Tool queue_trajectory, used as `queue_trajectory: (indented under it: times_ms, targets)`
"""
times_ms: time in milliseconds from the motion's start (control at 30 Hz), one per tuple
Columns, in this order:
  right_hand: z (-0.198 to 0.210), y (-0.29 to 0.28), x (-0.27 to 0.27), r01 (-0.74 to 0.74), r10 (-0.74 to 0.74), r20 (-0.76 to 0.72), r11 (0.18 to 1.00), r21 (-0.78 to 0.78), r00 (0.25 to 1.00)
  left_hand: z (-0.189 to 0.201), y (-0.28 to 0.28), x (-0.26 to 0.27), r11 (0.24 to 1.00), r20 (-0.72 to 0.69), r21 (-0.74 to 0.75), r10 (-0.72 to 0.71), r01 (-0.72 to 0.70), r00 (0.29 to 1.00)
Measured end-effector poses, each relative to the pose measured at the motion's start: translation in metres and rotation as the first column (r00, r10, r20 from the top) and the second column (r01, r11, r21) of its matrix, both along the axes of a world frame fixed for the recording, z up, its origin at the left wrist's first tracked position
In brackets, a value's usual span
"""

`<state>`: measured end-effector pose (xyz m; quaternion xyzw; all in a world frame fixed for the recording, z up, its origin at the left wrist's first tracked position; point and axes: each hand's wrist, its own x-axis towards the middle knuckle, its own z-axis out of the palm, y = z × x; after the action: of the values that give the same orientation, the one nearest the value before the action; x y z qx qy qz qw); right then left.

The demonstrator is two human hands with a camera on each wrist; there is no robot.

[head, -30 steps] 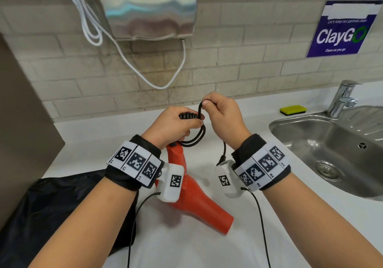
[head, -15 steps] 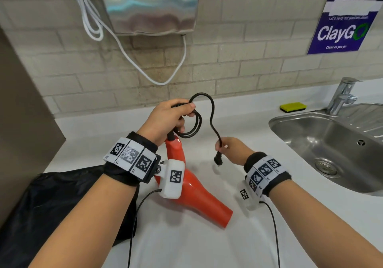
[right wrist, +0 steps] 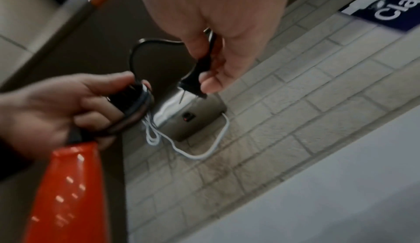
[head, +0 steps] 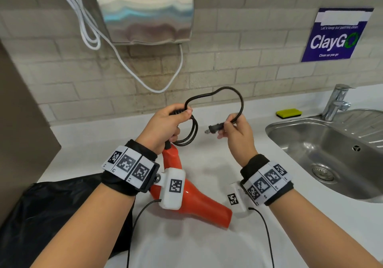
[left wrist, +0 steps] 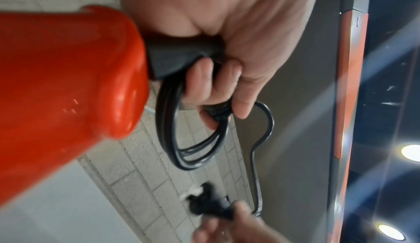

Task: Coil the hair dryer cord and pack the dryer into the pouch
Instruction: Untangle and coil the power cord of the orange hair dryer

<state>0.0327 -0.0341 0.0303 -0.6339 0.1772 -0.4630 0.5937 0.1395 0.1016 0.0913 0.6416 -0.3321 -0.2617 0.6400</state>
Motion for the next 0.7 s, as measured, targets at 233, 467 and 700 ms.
queue_trajectory:
  times_ms: [233, 467, 700]
  targets:
    - [0.02, 0.036, 0.002, -0.286, 0.303, 0.057, 0.936, -0.207, 0.951, -0.002, -0.004, 0.0, 0.998, -0.03, -0.021, 0.061, -0.062, 0.998]
    - [0.011, 0.036, 0.02, 0.021, -0.05, -0.043, 0.864, -0.504, 0.998, -0.002, -0.005, -0.003, 1.0, 0.0, -0.008, 0.019, -0.019, 1.0]
    - [0.012, 0.04, 0.038, 0.002, -0.027, -0.066, 0.938, -0.347, 0.997, -0.002, -0.005, -0.008, 0.995, 0.054, 0.0, -0.098, 0.098, 0.994]
